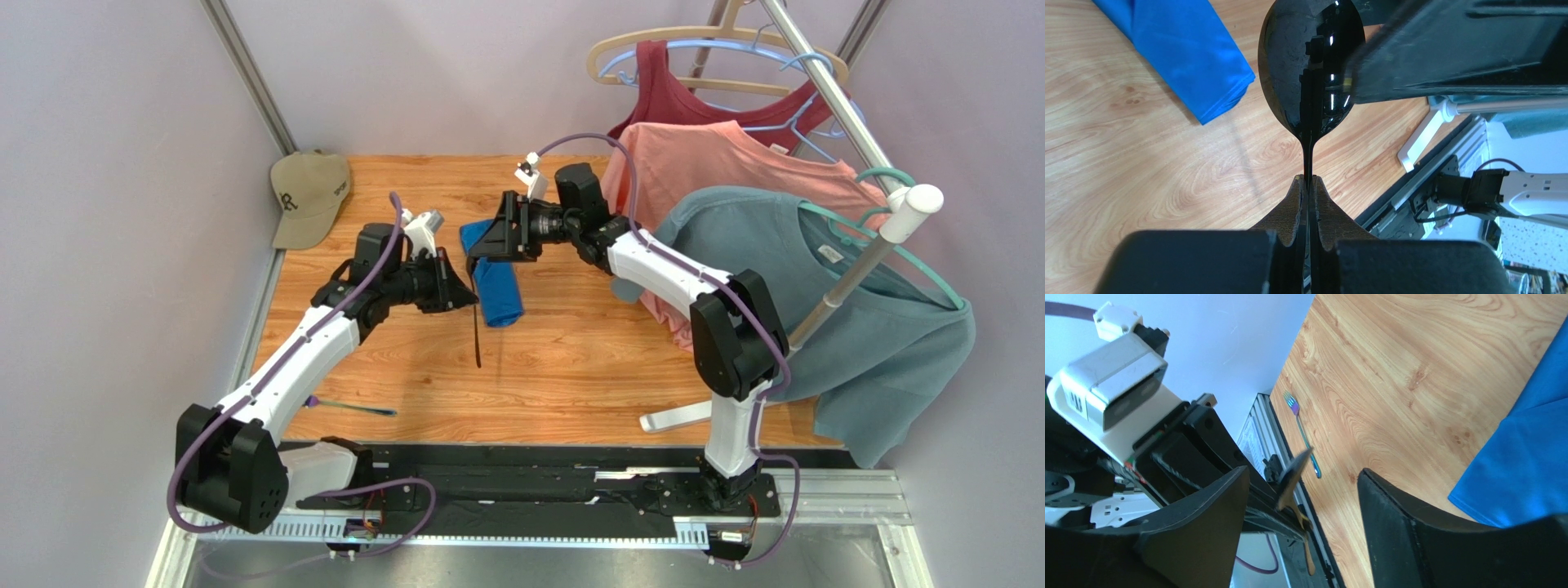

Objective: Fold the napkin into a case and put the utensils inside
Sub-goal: Pass from the left arm to the right, then pass from the right arm to the left

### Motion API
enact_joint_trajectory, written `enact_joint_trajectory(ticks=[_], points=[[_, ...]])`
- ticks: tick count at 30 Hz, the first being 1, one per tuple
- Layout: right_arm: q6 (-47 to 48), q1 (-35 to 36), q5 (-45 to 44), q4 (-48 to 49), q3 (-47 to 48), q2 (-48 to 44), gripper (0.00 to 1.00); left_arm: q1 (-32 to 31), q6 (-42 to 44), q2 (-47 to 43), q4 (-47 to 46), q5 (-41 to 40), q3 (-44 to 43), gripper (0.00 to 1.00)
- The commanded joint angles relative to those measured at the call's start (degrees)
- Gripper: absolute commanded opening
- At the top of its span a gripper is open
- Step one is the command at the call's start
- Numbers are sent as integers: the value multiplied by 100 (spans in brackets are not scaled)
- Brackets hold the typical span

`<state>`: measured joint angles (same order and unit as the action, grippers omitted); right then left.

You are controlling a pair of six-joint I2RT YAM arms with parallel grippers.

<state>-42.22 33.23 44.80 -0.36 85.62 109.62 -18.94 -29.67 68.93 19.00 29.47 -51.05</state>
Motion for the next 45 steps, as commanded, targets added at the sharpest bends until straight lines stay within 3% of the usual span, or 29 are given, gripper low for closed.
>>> enact_joint_trajectory(ticks=[1,2,5,7,8,12,15,26,27,30,32,37,39,40,41,42,43,44,45], points=[[-225,218,-208,-120,236,-55,63,-189,181,-19,-90,-152,-239,0],[-321,227,-304,-148,201,-73,49,-215,198,-20,-73,-222,-265,0],[-375,254,-715,-499,200,-187,28,-364,330,-28,15,-477,-432,0],[-393,254,-945,-877,340,-257,3,-505,365,15,25,-687,-572,0],[-436,254,-1164,-1035,393,-283,0,-558,366,33,42,-828,-617,0],[-945,236,-2236,-1737,236,-757,0,-874,313,51,253,-1671,-714,47],[-1244,254,-2984,-2168,174,-1065,0,-1339,418,182,366,-2234,-775,50],[-2273,227,-3540,-2249,-353,-1777,0,-1877,357,613,209,-2745,-678,43],[-2317,236,-3539,-2136,-397,-1830,0,-1877,374,631,209,-2710,-722,32],[-2405,192,-3530,-2047,-529,-2032,1,-1877,366,561,121,-2552,-696,10],[-2527,175,-3618,-1933,-652,-2138,1,-1877,357,560,173,-2359,-757,3],[-2581,140,-3469,-1767,-608,-2199,4,-1877,383,368,51,-2148,-670,0],[-2293,148,-3407,-1643,-565,-2252,14,-1868,374,315,42,-2113,-644,0],[-2047,140,-3346,-1582,-521,-2270,21,-1868,366,245,33,-1982,-635,0],[-1758,122,-3233,-1599,-373,-2270,43,-1790,339,201,-28,-1859,-608,0],[-1311,78,-3110,-1660,-354,-2305,54,-1728,235,148,-89,-1675,-573,0],[-1080,-18,-2926,-1538,-388,-2349,58,-1649,147,43,-142,-1221,-477,0],[-739,-62,-2558,-1407,-441,-2384,69,-1552,59,-19,-282,-981,-415,0],[-83,-106,-2355,-1327,-441,-2428,71,-1369,-134,-72,-370,-735,-345,0]])
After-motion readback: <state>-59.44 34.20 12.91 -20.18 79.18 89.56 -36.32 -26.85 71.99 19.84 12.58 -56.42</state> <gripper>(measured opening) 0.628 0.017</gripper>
